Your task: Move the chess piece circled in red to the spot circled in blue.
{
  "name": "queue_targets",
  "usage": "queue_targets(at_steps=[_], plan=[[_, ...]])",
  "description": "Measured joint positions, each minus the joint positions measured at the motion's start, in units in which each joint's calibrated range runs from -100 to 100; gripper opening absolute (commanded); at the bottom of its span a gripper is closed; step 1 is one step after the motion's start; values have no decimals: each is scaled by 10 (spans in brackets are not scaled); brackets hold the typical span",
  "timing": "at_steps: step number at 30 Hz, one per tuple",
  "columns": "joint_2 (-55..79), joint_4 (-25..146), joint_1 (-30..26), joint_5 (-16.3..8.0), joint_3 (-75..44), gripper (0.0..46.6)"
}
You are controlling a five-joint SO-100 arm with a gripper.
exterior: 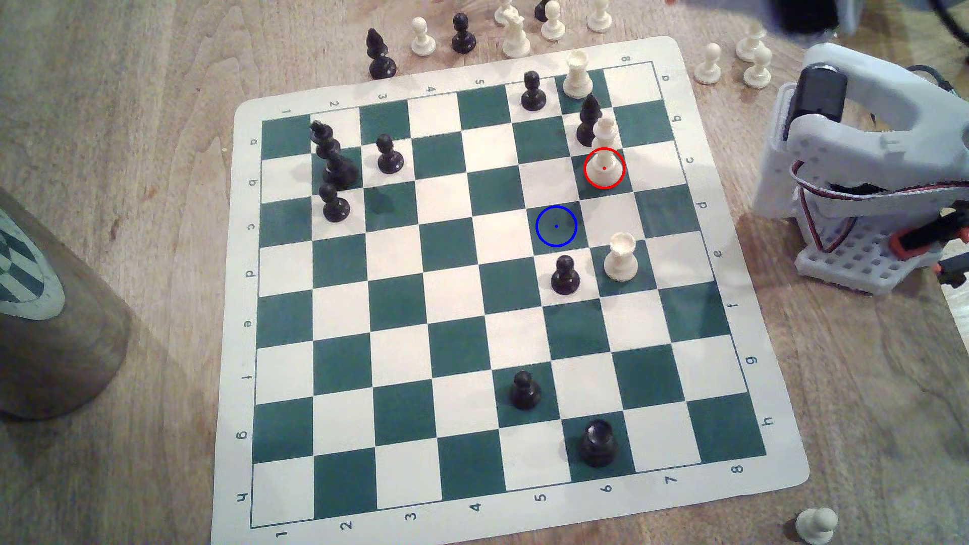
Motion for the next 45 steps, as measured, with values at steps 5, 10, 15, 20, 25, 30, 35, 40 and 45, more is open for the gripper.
queue_targets(at_steps=[5, 10, 15, 20, 25, 30, 35, 40, 45], plan=[[75, 1, -32, -29, 43, 3], [183, 1, -70, -63, 41, 96], [252, 22, -77, -74, 34, 125], [277, 34, -86, -73, 56, 122], [302, 6, -86, -73, 114, 120], [334, -51, -63, -63, 170, 132], [355, -88, -50, -60, 182, 158], [380, -123, -22, -52, 182, 162], [411, -149, -7, -46, 182, 163]])
